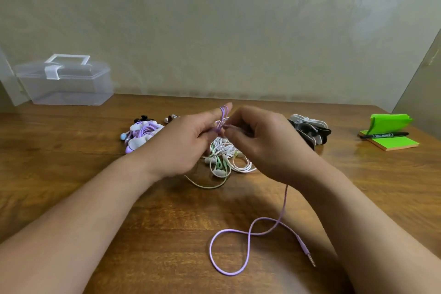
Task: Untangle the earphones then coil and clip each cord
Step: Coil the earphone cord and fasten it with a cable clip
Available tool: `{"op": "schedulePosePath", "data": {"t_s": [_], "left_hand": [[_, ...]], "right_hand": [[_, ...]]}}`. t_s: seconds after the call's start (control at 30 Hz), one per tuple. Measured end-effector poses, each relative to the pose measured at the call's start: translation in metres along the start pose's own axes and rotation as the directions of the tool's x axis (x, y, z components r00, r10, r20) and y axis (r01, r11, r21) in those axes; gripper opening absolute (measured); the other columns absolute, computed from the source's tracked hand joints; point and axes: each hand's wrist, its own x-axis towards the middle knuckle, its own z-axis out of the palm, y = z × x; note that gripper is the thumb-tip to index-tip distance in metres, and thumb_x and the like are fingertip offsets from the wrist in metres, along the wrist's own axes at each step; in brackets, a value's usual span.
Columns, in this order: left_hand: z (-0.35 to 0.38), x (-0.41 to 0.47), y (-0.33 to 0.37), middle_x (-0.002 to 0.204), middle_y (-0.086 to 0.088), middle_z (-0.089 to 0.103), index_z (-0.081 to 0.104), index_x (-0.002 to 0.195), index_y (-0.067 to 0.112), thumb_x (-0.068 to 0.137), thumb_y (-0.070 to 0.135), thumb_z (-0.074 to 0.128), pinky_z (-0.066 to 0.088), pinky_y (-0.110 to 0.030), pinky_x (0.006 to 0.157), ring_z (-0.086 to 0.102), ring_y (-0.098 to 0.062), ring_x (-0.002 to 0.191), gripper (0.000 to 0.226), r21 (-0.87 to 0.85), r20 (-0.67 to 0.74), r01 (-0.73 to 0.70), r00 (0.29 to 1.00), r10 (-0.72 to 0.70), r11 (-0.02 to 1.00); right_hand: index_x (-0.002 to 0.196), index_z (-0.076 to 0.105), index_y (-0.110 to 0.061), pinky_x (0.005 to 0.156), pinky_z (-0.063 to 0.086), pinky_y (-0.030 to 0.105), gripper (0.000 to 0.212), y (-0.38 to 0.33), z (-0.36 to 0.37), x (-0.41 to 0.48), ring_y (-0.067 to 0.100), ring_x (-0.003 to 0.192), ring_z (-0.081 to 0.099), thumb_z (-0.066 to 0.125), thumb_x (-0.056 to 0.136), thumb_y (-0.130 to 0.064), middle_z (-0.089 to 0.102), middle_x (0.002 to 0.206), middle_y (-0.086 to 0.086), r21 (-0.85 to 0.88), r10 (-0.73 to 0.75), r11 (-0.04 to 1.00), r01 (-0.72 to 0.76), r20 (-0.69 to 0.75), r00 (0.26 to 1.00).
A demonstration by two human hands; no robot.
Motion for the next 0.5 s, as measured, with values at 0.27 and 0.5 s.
{"op": "schedulePosePath", "data": {"t_s": [0.27, 0.5], "left_hand": [[-0.01, -0.011, 0.02, 0.101, 0.009, 0.075, 0.061, 0.139, 0.027, 0.108, 0.008, 0.05, 0.054, -0.031, 0.08, 0.059, -0.017, 0.076, 0.038, -0.303, 0.381, 0.05, 0.922, 0.073, 0.952], [-0.005, -0.007, 0.021, 0.116, -0.02, 0.073, 0.052, 0.149, 0.027, 0.099, 0.009, 0.054, 0.055, -0.026, 0.077, 0.063, -0.017, 0.073, 0.053, -0.703, 0.127, -0.005, 0.983, 0.133, 0.711]], "right_hand": [[0.091, 0.068, -0.012, 0.062, 0.047, 0.025, 0.009, 0.015, -0.018, 0.009, 0.008, 0.066, 0.059, 0.073, 0.097, -0.013, 0.068, 0.076, 0.0, 0.419, 0.083, 0.908, -0.025, -0.121, 0.989], [0.093, 0.072, -0.014, 0.049, 0.028, 0.022, 0.018, 0.025, 0.002, 0.006, 0.008, 0.052, 0.034, 0.063, 0.103, -0.026, 0.051, 0.063, -0.003, 0.629, 0.219, 0.737, -0.248, 0.125, 0.968]]}}
